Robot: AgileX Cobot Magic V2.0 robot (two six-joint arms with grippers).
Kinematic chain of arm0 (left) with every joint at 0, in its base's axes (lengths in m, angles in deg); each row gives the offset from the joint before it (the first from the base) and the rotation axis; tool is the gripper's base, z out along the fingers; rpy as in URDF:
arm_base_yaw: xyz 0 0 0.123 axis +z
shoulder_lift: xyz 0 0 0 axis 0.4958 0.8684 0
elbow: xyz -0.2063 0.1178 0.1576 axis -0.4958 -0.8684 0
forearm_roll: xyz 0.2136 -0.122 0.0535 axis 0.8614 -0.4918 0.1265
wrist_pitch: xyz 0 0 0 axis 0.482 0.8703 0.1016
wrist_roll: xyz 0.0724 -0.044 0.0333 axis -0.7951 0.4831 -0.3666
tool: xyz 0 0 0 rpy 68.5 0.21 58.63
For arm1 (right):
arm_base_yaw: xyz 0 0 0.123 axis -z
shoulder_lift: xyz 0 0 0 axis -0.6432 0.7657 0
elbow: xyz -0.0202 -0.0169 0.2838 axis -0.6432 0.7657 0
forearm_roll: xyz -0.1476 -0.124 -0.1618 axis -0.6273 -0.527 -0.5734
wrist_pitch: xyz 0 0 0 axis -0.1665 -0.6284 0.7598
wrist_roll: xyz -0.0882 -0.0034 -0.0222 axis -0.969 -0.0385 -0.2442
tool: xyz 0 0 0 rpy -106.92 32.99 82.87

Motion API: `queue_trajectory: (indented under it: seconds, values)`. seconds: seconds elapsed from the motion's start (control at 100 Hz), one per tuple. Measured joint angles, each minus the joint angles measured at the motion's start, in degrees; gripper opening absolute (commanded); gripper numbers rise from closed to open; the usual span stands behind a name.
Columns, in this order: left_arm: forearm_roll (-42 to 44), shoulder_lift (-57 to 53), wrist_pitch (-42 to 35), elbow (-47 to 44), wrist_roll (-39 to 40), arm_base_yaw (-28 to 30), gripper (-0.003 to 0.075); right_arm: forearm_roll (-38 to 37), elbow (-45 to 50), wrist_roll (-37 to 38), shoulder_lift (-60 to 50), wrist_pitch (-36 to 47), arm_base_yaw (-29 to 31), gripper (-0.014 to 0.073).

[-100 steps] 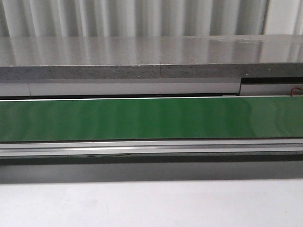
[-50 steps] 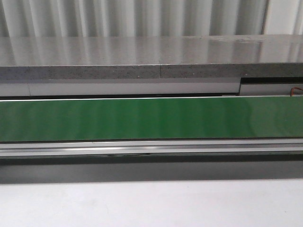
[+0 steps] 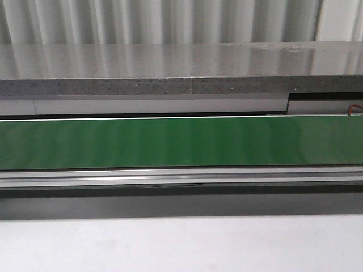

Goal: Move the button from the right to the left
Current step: 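Close the right gripper on the yellow push button's base, then lift the button and place it on the conveyor belt, release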

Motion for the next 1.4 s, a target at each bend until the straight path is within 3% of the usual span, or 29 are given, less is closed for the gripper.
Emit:
queue_trajectory:
  seconds: [0.17,0.34,0.39,0.69,1.0,1.21,1.4]
  values:
    - [0.0,0.0,0.0,0.0,0.0,0.0,-0.002,0.35,-2.2,-2.21,4.14,0.23,0.0,0.0447]
    - [0.0,0.0,0.0,0.0,0.0,0.0,-0.002,0.71,-2.8,-3.02,4.78,1.26,0.0,0.021]
    - [0.0,0.0,0.0,0.0,0.0,0.0,-0.002,0.71,-2.91,-3.12,4.78,1.26,0.0,0.018]
    - [0.0,0.0,0.0,0.0,0.0,0.0,-0.002,1.9,-6.74,-3.12,0.55,-2.9,-1.04,0.0186]
    - [0.0,0.0,0.0,0.0,0.0,0.0,-0.002,3.01,-7.22,-3.12,-12.44,-7.15,-9.09,0.0186]
    - [0.0,0.0,0.0,0.0,0.0,0.0,-0.002,3.47,-5.78,-3.12,-13.18,-8.76,-14.73,0.0186]
    - [0.0,0.0,0.0,0.0,0.0,0.0,-0.002,3.57,-1.2,-3.12,-11.44,-6.96,-15.45,0.0186]
